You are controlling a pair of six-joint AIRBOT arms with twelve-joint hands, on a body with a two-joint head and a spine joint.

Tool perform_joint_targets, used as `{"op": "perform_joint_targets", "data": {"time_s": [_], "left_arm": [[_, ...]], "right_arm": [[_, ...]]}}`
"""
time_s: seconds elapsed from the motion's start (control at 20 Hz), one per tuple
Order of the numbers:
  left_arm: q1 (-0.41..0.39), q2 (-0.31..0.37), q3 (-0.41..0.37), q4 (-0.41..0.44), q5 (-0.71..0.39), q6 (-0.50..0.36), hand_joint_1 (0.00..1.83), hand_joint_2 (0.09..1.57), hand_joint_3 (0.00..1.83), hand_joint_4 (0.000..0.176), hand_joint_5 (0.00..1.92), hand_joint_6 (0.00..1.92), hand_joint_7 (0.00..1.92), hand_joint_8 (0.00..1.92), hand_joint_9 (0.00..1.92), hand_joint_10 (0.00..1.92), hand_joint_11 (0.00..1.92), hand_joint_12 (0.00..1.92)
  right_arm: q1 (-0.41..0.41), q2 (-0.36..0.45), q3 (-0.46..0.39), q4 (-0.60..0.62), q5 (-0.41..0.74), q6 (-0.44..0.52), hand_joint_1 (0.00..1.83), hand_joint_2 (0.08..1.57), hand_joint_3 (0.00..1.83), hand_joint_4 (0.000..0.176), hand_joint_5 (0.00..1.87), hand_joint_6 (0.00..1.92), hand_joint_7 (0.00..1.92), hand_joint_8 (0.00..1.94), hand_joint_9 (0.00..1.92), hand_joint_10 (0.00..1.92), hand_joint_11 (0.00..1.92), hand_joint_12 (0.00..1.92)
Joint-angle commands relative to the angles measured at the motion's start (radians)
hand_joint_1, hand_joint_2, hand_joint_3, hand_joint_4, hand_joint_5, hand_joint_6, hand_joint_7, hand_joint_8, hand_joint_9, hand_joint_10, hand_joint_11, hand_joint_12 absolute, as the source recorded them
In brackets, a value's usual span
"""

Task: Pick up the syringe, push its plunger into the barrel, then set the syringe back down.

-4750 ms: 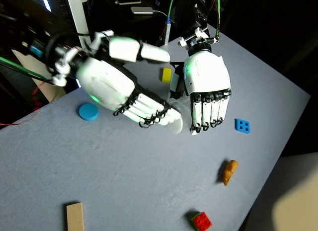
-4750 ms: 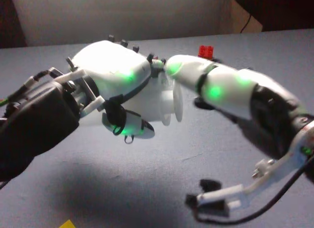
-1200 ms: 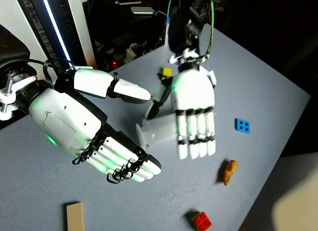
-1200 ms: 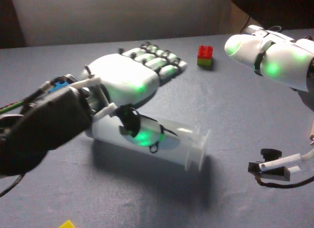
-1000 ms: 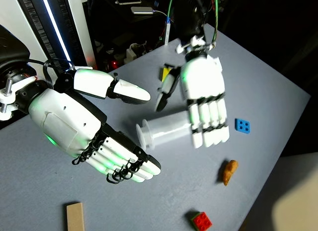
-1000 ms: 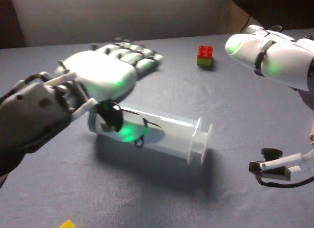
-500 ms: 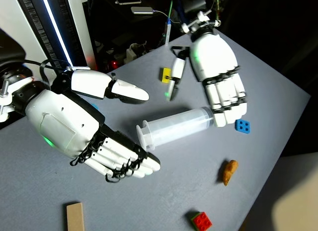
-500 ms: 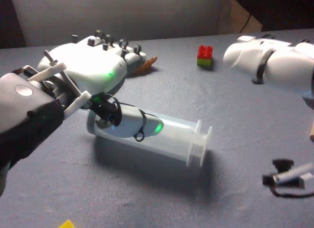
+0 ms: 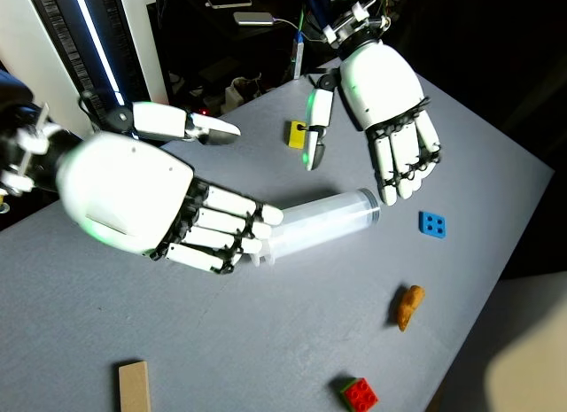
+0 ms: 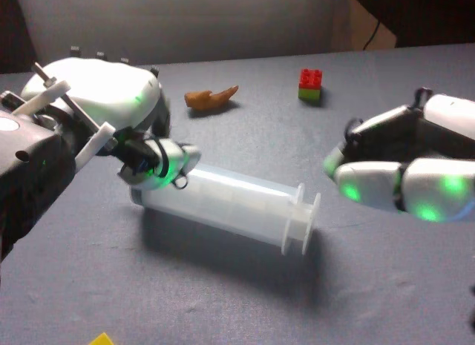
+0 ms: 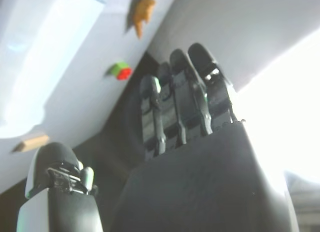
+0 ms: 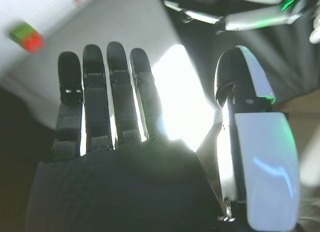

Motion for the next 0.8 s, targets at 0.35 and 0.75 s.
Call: {"op": "perform_joint_targets", "data": {"time_s": [0.35,0.75], "left_arm": [[-0.018,0.004,0.004,0.074,-0.028,0.001,0.66,1.31,0.01,0.000,1.26,1.92,1.31,1.92,1.38,1.92,1.46,1.92],[-0.021,0.004,0.010,0.074,-0.025,-0.006,0.60,1.35,0.00,0.000,1.29,1.92,1.37,1.92,1.44,1.92,1.52,1.92]], "right_arm": [[0.076,0.069,0.030,-0.052,-0.129,-0.252,0.55,1.37,0.02,0.000,1.30,1.92,1.48,1.94,1.64,1.92,1.84,1.92],[0.081,0.072,0.016,-0.065,-0.101,-0.284,0.60,1.40,0.00,0.016,1.27,1.92,1.47,1.94,1.62,1.92,1.82,1.92]]}}
